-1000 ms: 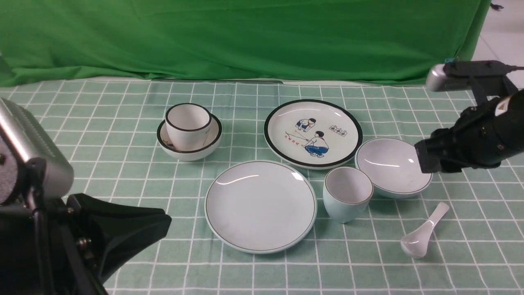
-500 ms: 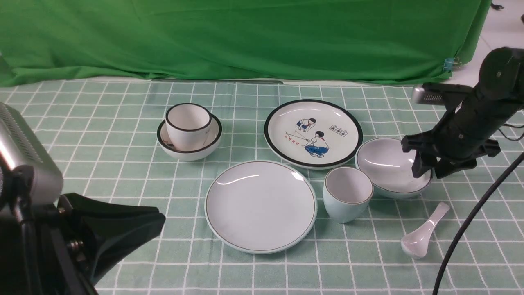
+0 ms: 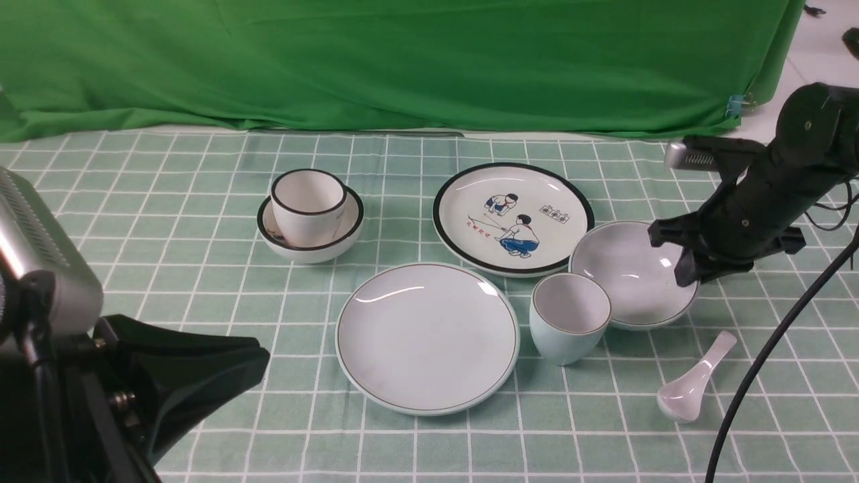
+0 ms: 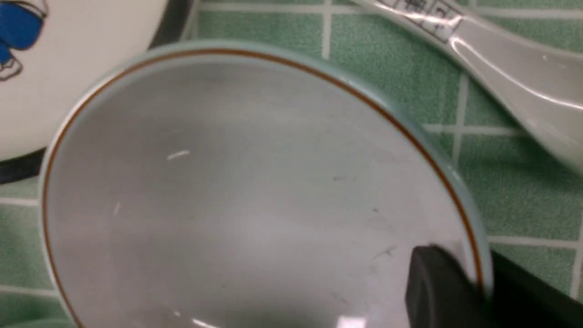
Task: Place the bowls on the plates on the blue tablecloth, put the cups on the bowls, and place the spoons in the cups.
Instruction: 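Place the bowl onto the large plate in the middle of the table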
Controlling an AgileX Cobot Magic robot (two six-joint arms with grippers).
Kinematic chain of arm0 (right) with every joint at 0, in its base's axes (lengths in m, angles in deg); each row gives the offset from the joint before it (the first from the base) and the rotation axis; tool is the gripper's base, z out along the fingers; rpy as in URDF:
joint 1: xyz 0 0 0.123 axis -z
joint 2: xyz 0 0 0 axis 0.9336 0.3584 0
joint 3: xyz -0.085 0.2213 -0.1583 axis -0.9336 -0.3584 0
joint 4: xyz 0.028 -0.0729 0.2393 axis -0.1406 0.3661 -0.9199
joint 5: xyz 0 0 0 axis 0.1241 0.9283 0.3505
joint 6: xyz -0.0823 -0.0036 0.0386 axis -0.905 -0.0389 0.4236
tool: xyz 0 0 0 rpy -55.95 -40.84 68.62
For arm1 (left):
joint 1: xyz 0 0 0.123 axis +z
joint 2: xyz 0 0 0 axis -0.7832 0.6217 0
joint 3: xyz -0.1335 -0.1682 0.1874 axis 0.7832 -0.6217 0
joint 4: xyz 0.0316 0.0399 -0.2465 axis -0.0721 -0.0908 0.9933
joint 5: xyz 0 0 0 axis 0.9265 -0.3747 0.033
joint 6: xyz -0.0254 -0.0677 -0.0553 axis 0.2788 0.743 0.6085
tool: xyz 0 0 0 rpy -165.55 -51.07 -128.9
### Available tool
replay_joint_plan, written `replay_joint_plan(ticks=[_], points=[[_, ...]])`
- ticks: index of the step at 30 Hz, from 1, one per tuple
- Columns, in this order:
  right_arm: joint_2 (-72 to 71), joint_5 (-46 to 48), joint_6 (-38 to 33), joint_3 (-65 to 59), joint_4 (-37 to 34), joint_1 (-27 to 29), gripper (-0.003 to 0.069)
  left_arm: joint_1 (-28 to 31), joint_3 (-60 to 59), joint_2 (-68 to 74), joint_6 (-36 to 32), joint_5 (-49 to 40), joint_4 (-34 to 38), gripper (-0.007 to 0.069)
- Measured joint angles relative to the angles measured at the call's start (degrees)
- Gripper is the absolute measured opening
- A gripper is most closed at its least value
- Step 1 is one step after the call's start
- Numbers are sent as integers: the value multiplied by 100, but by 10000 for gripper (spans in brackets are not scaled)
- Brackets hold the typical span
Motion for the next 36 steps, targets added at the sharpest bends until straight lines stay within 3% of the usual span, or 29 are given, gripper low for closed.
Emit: replay_joint_plan(ticks=[9,19,23,36], points=[[-1003,361,-207,631,-129,-284,77,0,0,0,4,-10,0,8],[-433,1073,-449,1883,-486,-2094,77,0,0,0,9,-1,134,8],[81,1193,-466,1976,-510,-2444,77,0,0,0,9,-49,140,8],[904,1264,-469,1987,-465,-2562,77,0,0,0,4,-55,157,8]])
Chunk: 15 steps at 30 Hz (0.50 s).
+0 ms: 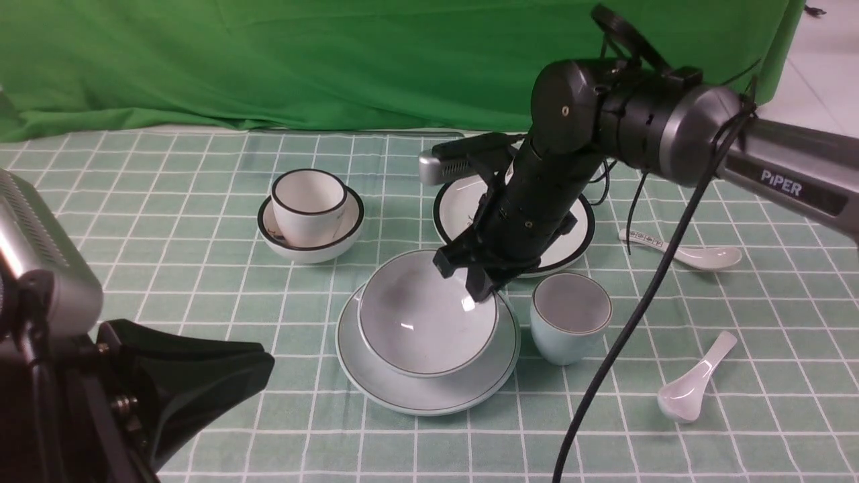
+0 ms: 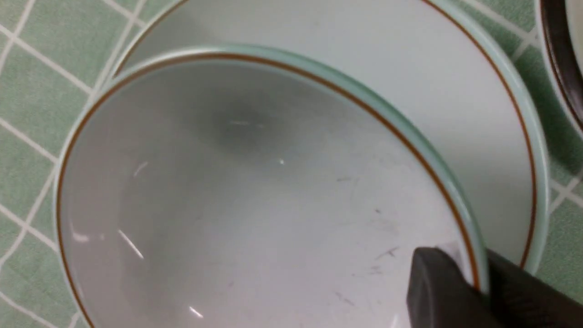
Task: Place the bowls on the plates on the blue tablecloth, put the cups on the bowls, and place the spoons in the cups.
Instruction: 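Place the bowl onto the large plate in the middle of the table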
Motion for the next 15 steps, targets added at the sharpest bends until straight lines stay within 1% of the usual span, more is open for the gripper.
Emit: replay_joint_plan(ticks=[6,8,10,11,12,13,14,15], points=[[67,0,26,5,-6,0,77,0,0,0,5,0,0,8],[111,-11,61,5,-6,0,93,0,0,0,5,0,0,8],[121,-19,66,5,-18,0,124,0,0,0,5,0,0,8],[121,-39,66,5,-18,0,153,0,0,0,5,0,0,8],[121,-48,66,5,-18,0,160,0,0,0,5,0,0,8],[121,-108,68,5,-12,0,227,0,0,0,-2,0,0,8],[121,-131,68,5,-7,0,251,0,0,0,-1,0,0,8],[121,-137,68,5,-7,0,260,0,0,0,-1,0,0,8]])
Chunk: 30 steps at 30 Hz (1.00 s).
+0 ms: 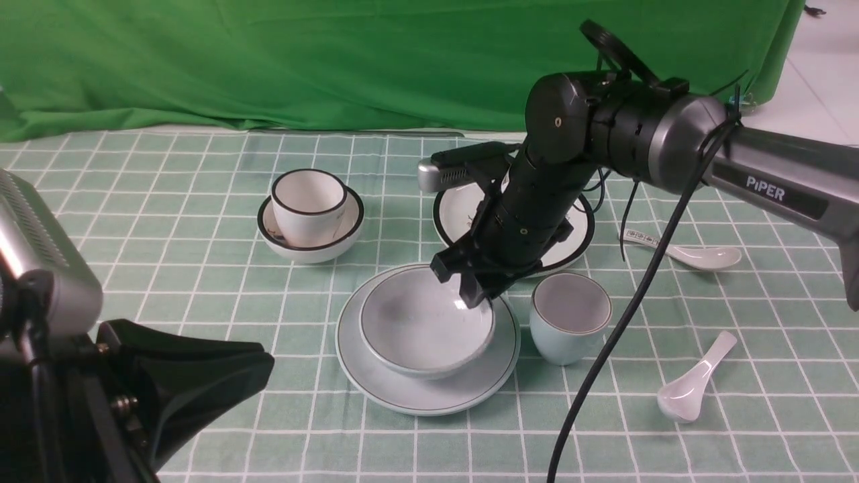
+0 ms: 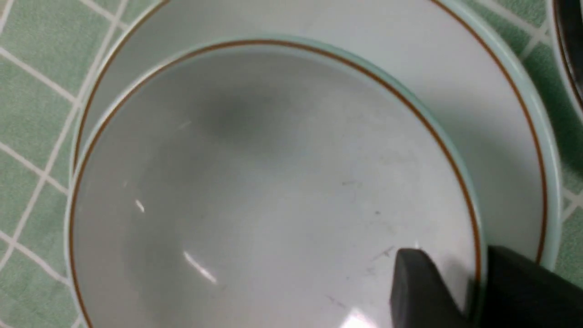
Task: Place the bowls on the plates on the blue tablecloth, put the cups on the bowls, and place the spoons in the cups.
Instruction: 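Place the bowl onto the large plate in the middle of the table, then reach for the pale green cup on the table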
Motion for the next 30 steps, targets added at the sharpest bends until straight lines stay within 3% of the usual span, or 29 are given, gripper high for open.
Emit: replay_joint_plan(ticks=[2,6,9,12,16,18,23,24,30], points=[[0,-117,0,6,107,0,361,0,0,0,0,0,0,8],[-146,-30,6,61,551,0,437,0,0,0,0,0,0,8],[-400,293,6,222,926,0,440,0,0,0,0,0,0,8],[-1169,1133,-314,246,1238,0,379,0,0,-14,-7,-6,-6,8],[-1938,1559,-582,-287,1237,0,304,0,0,-141,-11,-11,-6,8],[-2163,1544,-670,-767,1073,0,301,0,0,-219,-11,-11,-6,8],[-2099,974,-805,-1624,826,0,366,0,0,-422,-43,-5,5,8],[-1955,719,-811,-1699,780,0,407,0,0,-493,-88,0,51,8],[-1576,165,-816,-1699,733,0,440,0,0,-570,-316,61,260,8]])
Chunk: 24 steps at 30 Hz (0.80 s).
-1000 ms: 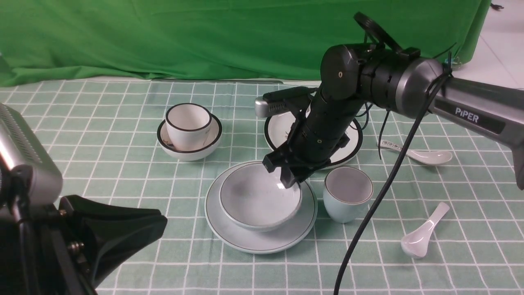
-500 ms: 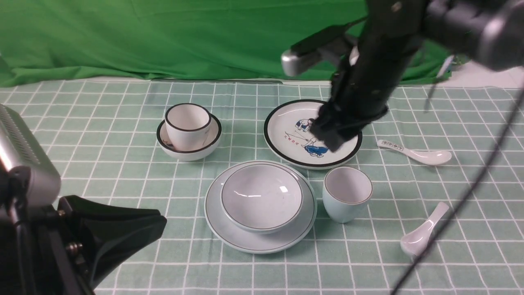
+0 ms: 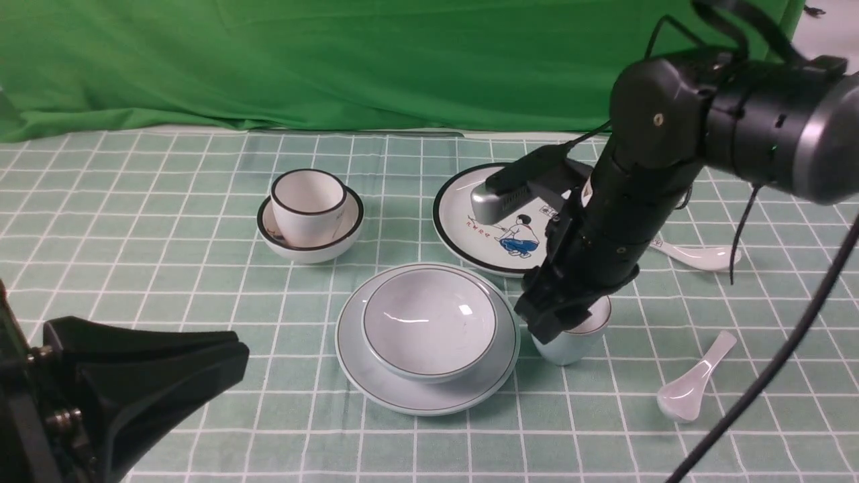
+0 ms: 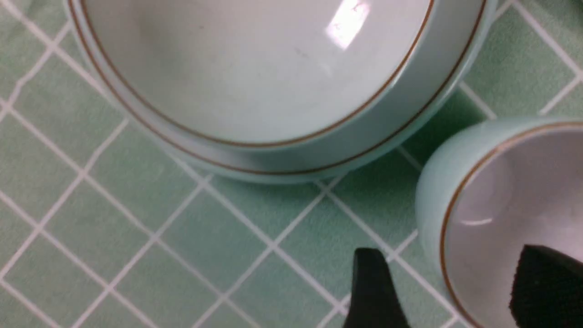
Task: Place the bowls on the plates on the blue tablecloth, put the cups on the bowls, and place the spoons in the cups.
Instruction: 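Reach for the pale green cup on the table, then carry the light green cup to the bowl on the plate and set it inside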
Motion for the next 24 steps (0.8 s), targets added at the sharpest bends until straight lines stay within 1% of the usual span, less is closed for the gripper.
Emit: replay_joint_plan(ticks=[5,8,9,11,12,14,18,20,24], points=[[284,-406,0,0,142,0,433,0,0,0,-12,0,18,8],[414,-456,-4,0,163,0,363,0,0,0,-14,0,18,8],[455,-456,-4,0,163,0,282,0,0,0,-14,-6,18,8],[462,-426,-20,0,157,0,189,0,0,0,-14,-25,3,8],[462,-379,-19,0,140,0,112,0,0,0,-19,-25,3,8],[441,-294,-58,13,135,0,91,0,0,0,-21,-25,-2,8],[194,71,-68,334,-54,-74,91,0,0,0,-32,-25,-2,8],[39,163,-68,726,-208,-250,91,0,0,0,-28,-25,-2,8],[70,42,-91,1280,-366,-698,91,0,0,0,-28,-25,-2,8]])
